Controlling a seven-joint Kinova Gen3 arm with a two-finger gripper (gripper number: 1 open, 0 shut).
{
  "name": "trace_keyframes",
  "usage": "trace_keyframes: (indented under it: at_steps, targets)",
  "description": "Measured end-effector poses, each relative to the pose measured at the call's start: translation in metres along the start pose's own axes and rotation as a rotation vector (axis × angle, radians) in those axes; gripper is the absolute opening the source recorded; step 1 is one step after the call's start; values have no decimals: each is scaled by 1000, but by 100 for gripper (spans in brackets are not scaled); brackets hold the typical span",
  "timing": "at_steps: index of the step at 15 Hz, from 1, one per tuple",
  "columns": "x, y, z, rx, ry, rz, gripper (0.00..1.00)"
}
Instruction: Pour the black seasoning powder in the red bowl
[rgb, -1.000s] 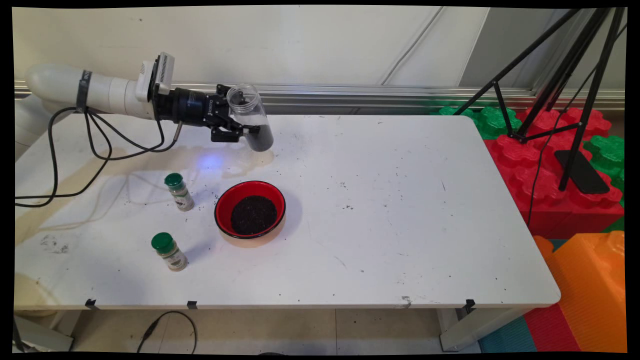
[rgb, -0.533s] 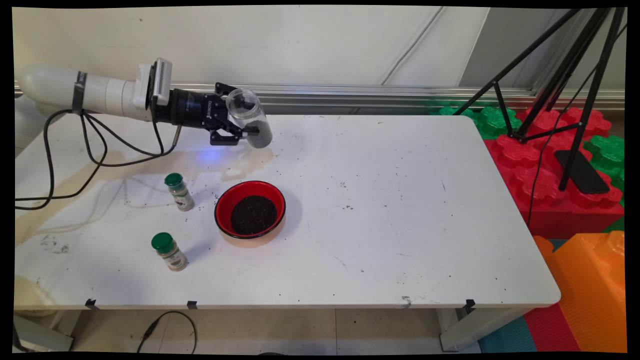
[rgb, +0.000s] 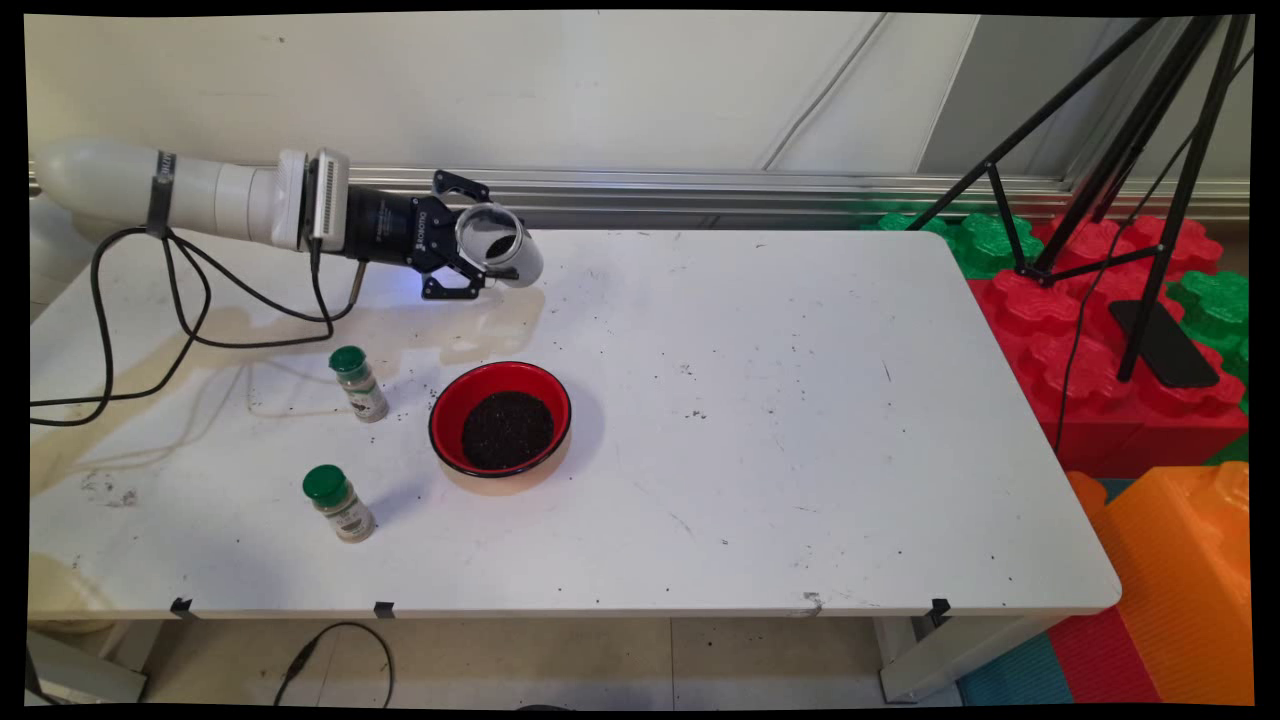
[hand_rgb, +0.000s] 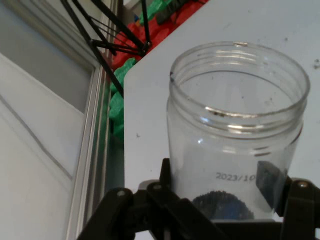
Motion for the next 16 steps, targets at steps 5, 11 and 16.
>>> trace_keyframes:
  at_steps: [5, 11, 16]
  targets:
    - [5, 6, 4, -10, -17, 162, 0]
    - [11, 12, 5, -22, -26, 299, 0]
    - [15, 15, 6, -31, -31, 406, 0]
